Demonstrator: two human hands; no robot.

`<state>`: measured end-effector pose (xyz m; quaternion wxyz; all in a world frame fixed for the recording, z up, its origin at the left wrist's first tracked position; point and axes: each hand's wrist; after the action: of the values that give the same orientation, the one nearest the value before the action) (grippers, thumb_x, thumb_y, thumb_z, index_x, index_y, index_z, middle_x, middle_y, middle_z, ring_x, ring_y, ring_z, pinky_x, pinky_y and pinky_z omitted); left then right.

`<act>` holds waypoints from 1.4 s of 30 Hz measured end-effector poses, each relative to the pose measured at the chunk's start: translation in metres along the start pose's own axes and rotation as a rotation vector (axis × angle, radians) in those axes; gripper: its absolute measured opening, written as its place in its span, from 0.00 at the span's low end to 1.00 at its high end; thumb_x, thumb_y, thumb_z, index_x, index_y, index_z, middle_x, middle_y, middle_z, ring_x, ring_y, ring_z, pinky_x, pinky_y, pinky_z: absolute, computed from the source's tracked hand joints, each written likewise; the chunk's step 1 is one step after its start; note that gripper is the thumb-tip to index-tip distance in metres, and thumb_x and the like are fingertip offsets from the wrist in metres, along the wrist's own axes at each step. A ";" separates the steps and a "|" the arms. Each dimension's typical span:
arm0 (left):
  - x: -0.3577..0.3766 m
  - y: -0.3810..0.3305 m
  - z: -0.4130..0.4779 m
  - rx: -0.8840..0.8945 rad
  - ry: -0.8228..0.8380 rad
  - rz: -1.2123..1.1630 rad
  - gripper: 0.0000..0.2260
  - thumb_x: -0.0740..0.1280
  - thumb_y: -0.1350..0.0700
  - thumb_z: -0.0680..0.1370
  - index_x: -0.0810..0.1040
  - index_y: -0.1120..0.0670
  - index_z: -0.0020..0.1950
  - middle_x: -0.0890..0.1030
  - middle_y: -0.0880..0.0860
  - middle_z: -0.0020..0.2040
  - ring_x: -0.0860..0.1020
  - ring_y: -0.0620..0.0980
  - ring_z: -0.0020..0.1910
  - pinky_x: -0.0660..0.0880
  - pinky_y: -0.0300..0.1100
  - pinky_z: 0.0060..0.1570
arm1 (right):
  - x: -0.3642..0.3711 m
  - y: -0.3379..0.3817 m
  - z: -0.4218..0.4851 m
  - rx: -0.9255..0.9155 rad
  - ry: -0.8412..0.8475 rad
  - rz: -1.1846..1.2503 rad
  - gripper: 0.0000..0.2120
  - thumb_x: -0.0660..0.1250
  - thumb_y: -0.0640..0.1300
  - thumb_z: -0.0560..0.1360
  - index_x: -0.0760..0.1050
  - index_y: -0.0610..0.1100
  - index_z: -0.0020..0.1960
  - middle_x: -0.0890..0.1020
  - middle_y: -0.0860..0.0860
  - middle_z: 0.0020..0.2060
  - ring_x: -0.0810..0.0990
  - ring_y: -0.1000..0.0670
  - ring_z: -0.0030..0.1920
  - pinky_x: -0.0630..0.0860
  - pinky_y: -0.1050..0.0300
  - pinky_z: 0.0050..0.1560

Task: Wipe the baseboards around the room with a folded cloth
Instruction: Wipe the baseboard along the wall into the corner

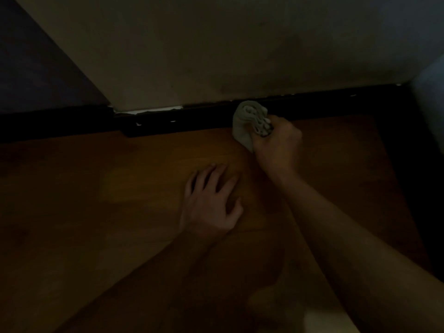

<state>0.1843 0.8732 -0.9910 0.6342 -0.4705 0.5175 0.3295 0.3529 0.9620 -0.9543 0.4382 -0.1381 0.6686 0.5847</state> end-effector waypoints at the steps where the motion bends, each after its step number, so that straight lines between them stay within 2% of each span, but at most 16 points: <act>1: 0.000 0.000 0.000 0.001 -0.008 -0.006 0.24 0.60 0.40 0.77 0.74 0.44 0.72 0.71 0.51 0.75 0.65 0.55 0.74 0.56 0.56 0.73 | -0.003 -0.005 0.002 0.028 -0.020 0.006 0.13 0.70 0.54 0.72 0.81 0.47 0.50 0.84 0.46 0.47 0.82 0.45 0.47 0.78 0.54 0.44; 4: -0.001 0.000 0.000 -0.003 -0.020 -0.005 0.24 0.60 0.40 0.77 0.75 0.43 0.71 0.72 0.51 0.74 0.66 0.55 0.74 0.57 0.57 0.74 | -0.006 -0.010 0.001 0.062 -0.076 0.036 0.13 0.68 0.54 0.72 0.81 0.46 0.49 0.83 0.46 0.45 0.82 0.45 0.46 0.78 0.52 0.45; 8: -0.002 0.001 -0.001 -0.008 0.016 -0.007 0.25 0.59 0.39 0.78 0.74 0.43 0.73 0.70 0.50 0.76 0.64 0.54 0.75 0.57 0.59 0.75 | -0.003 0.001 -0.002 -0.001 -0.007 -0.007 0.13 0.69 0.54 0.73 0.81 0.46 0.51 0.83 0.44 0.48 0.82 0.42 0.48 0.79 0.50 0.45; 12: -0.002 0.000 0.001 -0.006 0.016 -0.017 0.25 0.59 0.40 0.77 0.75 0.44 0.72 0.71 0.51 0.75 0.66 0.55 0.75 0.58 0.59 0.74 | -0.006 0.001 -0.002 0.096 -0.074 -0.006 0.14 0.69 0.54 0.73 0.82 0.46 0.52 0.84 0.44 0.48 0.82 0.41 0.49 0.77 0.52 0.44; 16: -0.002 0.001 0.000 -0.002 0.038 -0.002 0.25 0.59 0.40 0.75 0.76 0.45 0.71 0.71 0.52 0.74 0.66 0.56 0.75 0.59 0.60 0.74 | 0.005 0.016 -0.010 -0.018 -0.008 -0.015 0.13 0.70 0.54 0.73 0.81 0.46 0.51 0.83 0.44 0.48 0.82 0.41 0.48 0.77 0.51 0.43; 18: -0.001 -0.001 0.001 -0.020 0.019 -0.013 0.24 0.60 0.40 0.74 0.78 0.46 0.68 0.73 0.52 0.72 0.67 0.56 0.73 0.62 0.60 0.71 | 0.004 0.015 -0.007 -0.039 0.005 -0.030 0.14 0.70 0.56 0.73 0.81 0.46 0.50 0.83 0.44 0.48 0.82 0.41 0.49 0.77 0.51 0.43; 21: -0.005 -0.016 0.012 -0.074 -0.009 -0.043 0.22 0.60 0.39 0.74 0.80 0.48 0.62 0.77 0.54 0.65 0.71 0.57 0.64 0.66 0.58 0.64 | -0.008 -0.003 0.002 0.019 -0.017 -0.017 0.14 0.70 0.55 0.73 0.81 0.45 0.52 0.83 0.44 0.48 0.82 0.42 0.49 0.78 0.51 0.45; 23: -0.005 -0.027 0.022 -0.042 -0.003 -0.073 0.23 0.61 0.39 0.74 0.79 0.49 0.64 0.76 0.54 0.65 0.72 0.56 0.62 0.66 0.56 0.63 | -0.020 -0.018 0.010 0.060 -0.048 -0.008 0.14 0.70 0.53 0.73 0.81 0.44 0.52 0.84 0.44 0.48 0.82 0.43 0.50 0.78 0.53 0.47; 26: 0.001 -0.034 0.027 0.018 0.029 -0.109 0.27 0.59 0.39 0.74 0.75 0.46 0.70 0.73 0.53 0.71 0.70 0.56 0.68 0.65 0.56 0.65 | -0.044 -0.038 0.021 0.129 -0.088 0.011 0.14 0.71 0.53 0.73 0.82 0.44 0.52 0.84 0.45 0.49 0.82 0.44 0.50 0.74 0.57 0.45; 29: 0.010 -0.032 0.025 0.045 0.042 -0.057 0.28 0.58 0.37 0.74 0.73 0.45 0.73 0.71 0.53 0.74 0.63 0.55 0.72 0.57 0.55 0.71 | -0.068 -0.056 0.031 0.190 -0.122 -0.009 0.14 0.71 0.52 0.74 0.81 0.44 0.54 0.84 0.45 0.51 0.82 0.44 0.51 0.69 0.61 0.44; 31: 0.011 -0.032 0.025 0.054 0.029 -0.031 0.27 0.58 0.38 0.75 0.74 0.45 0.72 0.72 0.52 0.73 0.62 0.54 0.72 0.54 0.53 0.70 | -0.082 -0.069 0.039 0.235 -0.153 -0.036 0.14 0.69 0.52 0.74 0.81 0.45 0.55 0.84 0.44 0.52 0.82 0.42 0.52 0.72 0.58 0.46; 34: 0.009 -0.035 0.027 0.044 0.030 -0.036 0.26 0.58 0.38 0.75 0.75 0.45 0.71 0.71 0.52 0.73 0.62 0.55 0.73 0.56 0.55 0.69 | -0.094 -0.082 0.047 0.306 -0.204 -0.025 0.15 0.67 0.53 0.73 0.81 0.45 0.55 0.83 0.44 0.52 0.82 0.41 0.52 0.78 0.52 0.49; 38: 0.008 -0.037 0.026 0.027 0.060 -0.036 0.27 0.58 0.38 0.75 0.73 0.45 0.72 0.70 0.52 0.74 0.64 0.56 0.73 0.61 0.58 0.68 | -0.091 -0.083 0.046 0.272 -0.199 -0.022 0.15 0.69 0.53 0.74 0.81 0.46 0.54 0.83 0.45 0.52 0.82 0.43 0.52 0.75 0.56 0.47; 42: 0.008 -0.037 0.027 0.033 0.037 -0.030 0.26 0.59 0.38 0.76 0.74 0.45 0.71 0.72 0.52 0.73 0.65 0.56 0.72 0.59 0.56 0.69 | -0.091 -0.087 0.048 0.263 -0.178 -0.014 0.15 0.70 0.55 0.73 0.82 0.46 0.54 0.84 0.46 0.51 0.82 0.43 0.52 0.75 0.56 0.47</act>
<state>0.2286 0.8854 -0.9884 0.6371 -0.4737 0.5275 0.3024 0.4859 0.9513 -0.9408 0.5143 -0.0318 0.6969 0.4988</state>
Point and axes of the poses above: each hand's wrist, its own z-axis towards the middle knuckle, its own x-axis out of the palm, y = z × x
